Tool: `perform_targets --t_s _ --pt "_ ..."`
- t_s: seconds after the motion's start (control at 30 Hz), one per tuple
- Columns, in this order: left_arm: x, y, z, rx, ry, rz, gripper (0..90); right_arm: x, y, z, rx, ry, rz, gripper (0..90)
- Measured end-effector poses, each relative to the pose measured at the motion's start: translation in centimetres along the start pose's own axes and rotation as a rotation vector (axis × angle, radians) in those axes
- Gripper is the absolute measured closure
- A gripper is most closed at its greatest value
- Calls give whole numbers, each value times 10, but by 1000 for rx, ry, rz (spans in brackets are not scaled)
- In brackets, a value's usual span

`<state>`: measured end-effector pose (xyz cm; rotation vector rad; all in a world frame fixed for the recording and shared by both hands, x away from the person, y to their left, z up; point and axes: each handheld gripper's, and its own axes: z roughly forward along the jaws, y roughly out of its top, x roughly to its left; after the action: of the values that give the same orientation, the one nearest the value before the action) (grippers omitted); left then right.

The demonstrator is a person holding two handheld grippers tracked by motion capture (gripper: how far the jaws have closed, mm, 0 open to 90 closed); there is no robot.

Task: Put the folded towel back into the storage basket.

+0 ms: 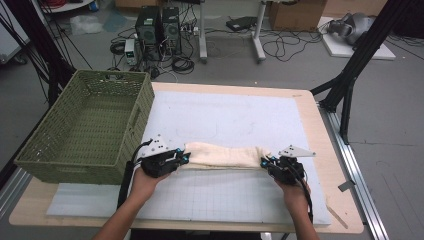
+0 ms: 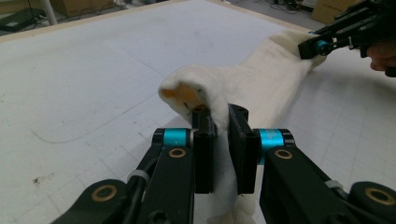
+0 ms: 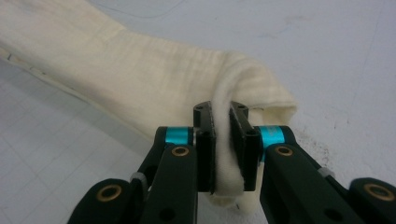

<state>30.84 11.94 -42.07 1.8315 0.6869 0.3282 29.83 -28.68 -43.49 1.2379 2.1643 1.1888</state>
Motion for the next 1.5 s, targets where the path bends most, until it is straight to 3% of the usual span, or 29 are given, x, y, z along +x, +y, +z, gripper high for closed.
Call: perform_targets --t_s 0.37,0.83,1.07,1.27,1.5 --pt "-2 3 -24 -67 1 42 811 7 11 -9 -115 33 -63 817" --pt "-7 13 -53 -140 32 55 813 15 35 -6 -188 40 -118 817" --pt "-5 18 -72 -188 69 47 813 24 62 -5 -216 58 -161 818" --pt "-3 23 -91 -225 105 44 813 35 97 5 -233 69 -211 818" --pt "-3 28 -110 -259 154 63 814 45 130 15 -247 70 -246 819"
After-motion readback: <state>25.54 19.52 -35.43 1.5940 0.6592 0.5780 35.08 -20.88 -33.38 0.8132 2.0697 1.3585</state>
